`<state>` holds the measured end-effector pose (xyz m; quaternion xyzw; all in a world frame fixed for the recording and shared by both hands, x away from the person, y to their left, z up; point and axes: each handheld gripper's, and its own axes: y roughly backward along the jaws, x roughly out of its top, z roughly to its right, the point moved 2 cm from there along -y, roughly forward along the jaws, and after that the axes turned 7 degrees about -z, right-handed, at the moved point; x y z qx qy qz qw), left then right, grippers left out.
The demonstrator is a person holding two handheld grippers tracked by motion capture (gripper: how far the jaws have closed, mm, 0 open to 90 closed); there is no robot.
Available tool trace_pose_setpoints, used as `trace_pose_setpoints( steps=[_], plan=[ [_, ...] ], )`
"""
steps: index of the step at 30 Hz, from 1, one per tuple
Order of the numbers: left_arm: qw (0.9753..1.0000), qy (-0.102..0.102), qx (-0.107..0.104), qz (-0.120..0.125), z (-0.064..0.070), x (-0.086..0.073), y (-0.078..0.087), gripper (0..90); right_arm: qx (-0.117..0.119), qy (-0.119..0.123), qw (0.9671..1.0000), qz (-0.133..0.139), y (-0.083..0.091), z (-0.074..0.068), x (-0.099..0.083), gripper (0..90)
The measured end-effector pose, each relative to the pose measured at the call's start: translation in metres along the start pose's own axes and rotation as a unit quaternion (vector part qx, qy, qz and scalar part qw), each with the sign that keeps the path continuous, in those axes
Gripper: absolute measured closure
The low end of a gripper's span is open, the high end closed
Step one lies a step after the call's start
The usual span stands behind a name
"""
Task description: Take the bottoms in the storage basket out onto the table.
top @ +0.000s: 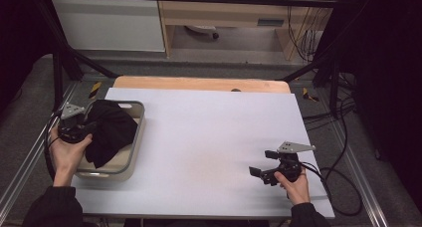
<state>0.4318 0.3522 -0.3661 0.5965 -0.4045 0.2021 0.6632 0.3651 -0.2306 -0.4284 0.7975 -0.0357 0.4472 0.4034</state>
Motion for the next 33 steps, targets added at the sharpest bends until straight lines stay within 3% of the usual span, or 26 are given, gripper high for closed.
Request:
trace_pose_setpoints(
  steps=[17, 33],
  plan=[
    [0.9991, 0.004, -0.005, 0.042, 0.006, 0.009, 0.019, 85.0, -0.001, 0.000, 1.0000, 0.001, 0.000, 0.000, 0.000, 0.7],
    [0.9967, 0.005, -0.007, 0.080, 0.011, 0.018, 0.035, 85.0, 0.000, 0.000, 1.0000, 0.001, 0.000, 0.000, 0.000, 0.7]
  ],
)
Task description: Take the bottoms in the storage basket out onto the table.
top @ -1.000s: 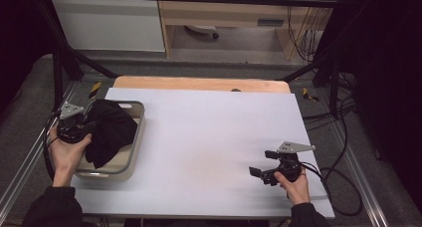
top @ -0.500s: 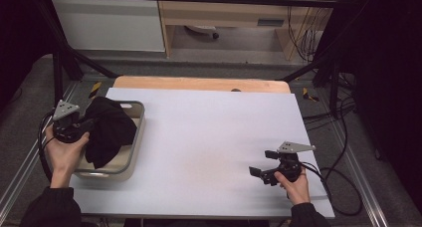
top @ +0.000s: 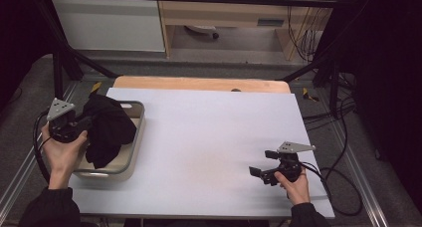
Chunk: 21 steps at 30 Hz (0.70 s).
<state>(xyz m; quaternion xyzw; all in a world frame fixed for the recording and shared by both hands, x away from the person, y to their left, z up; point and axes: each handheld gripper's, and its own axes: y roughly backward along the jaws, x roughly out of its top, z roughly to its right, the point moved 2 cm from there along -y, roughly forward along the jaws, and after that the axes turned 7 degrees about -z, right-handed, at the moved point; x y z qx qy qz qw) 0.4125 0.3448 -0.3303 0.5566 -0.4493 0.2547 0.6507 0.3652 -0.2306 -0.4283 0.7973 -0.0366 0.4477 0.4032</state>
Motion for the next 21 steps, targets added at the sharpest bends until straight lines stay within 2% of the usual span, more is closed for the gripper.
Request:
trace_pose_setpoints(
  steps=[21],
  plan=[
    [0.9986, -0.001, 0.003, 0.052, 0.009, 0.014, 0.021, 85.0, 0.000, 0.000, 1.0000, -0.001, 0.000, 0.000, 0.000, 0.7]
  ],
)
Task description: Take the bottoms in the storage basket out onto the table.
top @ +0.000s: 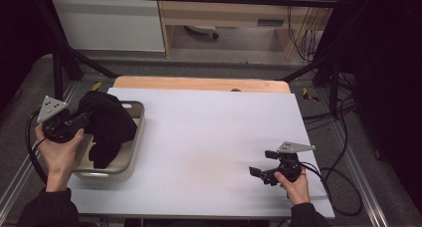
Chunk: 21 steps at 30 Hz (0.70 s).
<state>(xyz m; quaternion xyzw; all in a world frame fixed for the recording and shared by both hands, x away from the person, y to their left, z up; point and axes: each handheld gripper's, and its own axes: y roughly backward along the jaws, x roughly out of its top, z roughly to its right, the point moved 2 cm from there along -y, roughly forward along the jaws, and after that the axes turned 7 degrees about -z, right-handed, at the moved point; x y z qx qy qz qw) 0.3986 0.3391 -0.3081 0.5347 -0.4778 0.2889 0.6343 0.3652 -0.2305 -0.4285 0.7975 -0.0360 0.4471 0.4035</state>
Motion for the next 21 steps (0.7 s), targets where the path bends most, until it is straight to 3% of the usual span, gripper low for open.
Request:
trace_pose_setpoints(
  steps=[21],
  plan=[
    [0.9993, 0.005, 0.004, 0.038, 0.005, 0.011, 0.016, 85.0, 0.000, 0.001, 1.0000, 0.000, 0.000, 0.000, 0.000, 0.7]
  ],
)
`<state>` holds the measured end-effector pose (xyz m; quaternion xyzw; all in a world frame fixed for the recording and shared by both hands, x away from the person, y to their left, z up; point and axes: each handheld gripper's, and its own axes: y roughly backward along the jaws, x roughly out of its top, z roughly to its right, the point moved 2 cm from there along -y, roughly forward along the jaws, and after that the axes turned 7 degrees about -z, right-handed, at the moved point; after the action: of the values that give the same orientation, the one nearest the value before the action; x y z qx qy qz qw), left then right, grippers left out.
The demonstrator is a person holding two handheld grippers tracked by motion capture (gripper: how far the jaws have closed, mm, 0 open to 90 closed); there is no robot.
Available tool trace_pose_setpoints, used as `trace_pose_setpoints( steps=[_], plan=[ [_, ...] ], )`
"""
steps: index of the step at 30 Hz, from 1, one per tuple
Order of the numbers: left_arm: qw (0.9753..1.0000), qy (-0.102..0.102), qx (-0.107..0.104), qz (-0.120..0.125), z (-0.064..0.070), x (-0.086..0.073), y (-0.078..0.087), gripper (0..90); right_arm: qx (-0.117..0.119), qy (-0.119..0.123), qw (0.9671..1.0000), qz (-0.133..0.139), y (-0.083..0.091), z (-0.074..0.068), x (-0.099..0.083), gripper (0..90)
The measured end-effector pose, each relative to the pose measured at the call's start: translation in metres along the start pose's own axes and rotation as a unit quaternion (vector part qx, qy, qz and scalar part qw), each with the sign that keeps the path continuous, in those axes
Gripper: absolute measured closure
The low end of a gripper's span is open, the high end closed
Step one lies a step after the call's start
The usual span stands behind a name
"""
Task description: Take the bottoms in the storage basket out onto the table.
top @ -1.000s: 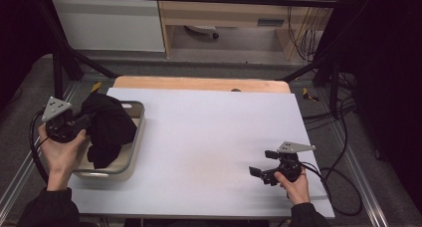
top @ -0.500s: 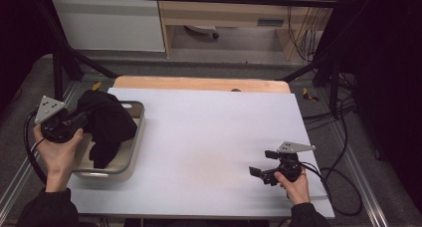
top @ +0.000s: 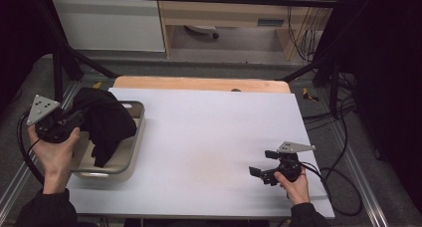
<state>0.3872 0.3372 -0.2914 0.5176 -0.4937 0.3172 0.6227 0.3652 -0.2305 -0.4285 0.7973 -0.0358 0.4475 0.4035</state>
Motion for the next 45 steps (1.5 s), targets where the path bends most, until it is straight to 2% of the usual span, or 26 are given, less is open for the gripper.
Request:
trace_pose_setpoints(
  steps=[22, 45],
  plan=[
    [0.9985, 0.013, 0.004, 0.053, 0.002, 0.011, 0.014, 85.0, -0.002, 0.000, 1.0000, 0.000, 0.000, 0.000, 0.000, 0.7],
    [0.9971, 0.012, -0.003, 0.075, 0.006, 0.025, 0.021, 85.0, -0.002, -0.001, 1.0000, -0.001, 0.000, 0.000, 0.000, 0.6]
  ],
)
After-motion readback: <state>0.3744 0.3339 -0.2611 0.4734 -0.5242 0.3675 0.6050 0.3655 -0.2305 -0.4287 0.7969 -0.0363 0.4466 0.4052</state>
